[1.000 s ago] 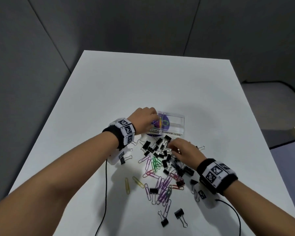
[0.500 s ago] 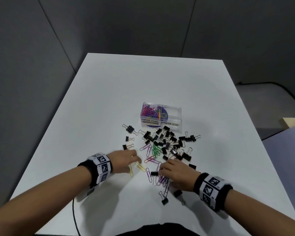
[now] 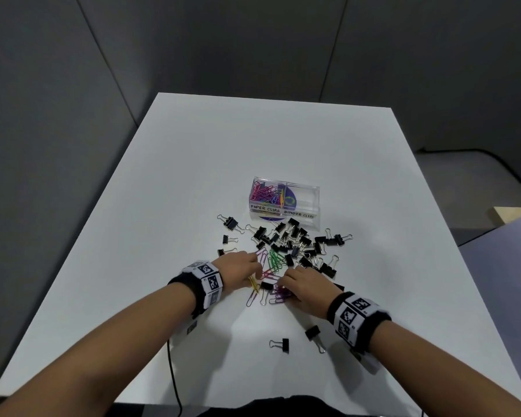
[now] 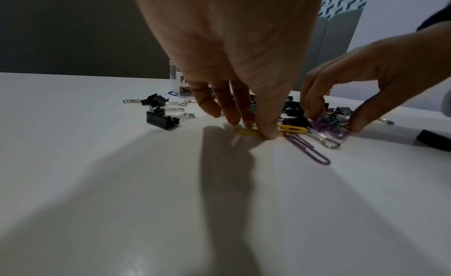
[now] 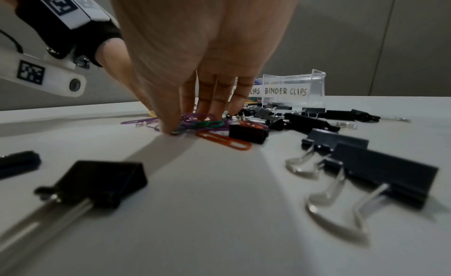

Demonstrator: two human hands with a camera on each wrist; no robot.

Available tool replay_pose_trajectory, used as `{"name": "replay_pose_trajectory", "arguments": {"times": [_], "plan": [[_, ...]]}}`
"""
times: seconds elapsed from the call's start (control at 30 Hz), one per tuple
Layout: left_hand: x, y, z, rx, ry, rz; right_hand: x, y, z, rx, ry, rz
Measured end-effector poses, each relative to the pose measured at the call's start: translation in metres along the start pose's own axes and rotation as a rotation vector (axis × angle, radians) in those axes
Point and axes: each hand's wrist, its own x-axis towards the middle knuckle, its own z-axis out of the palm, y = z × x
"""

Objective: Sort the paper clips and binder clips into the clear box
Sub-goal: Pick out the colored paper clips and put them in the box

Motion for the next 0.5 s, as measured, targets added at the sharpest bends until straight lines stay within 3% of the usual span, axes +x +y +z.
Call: {"name": "replay_pose_trajectory", "arguments": {"times": [0.2,0.5], "plan": [[0.003,0.002,0.001,0.057,-0.025,0.021,0.006,-0.002,0.007,-0.06,-0.032,0.027],[0.001,0.0,0.004,-0.027,-0.034,-0.069,0.014,0.0,-0.006,0.156,0.021,0.128]]}}
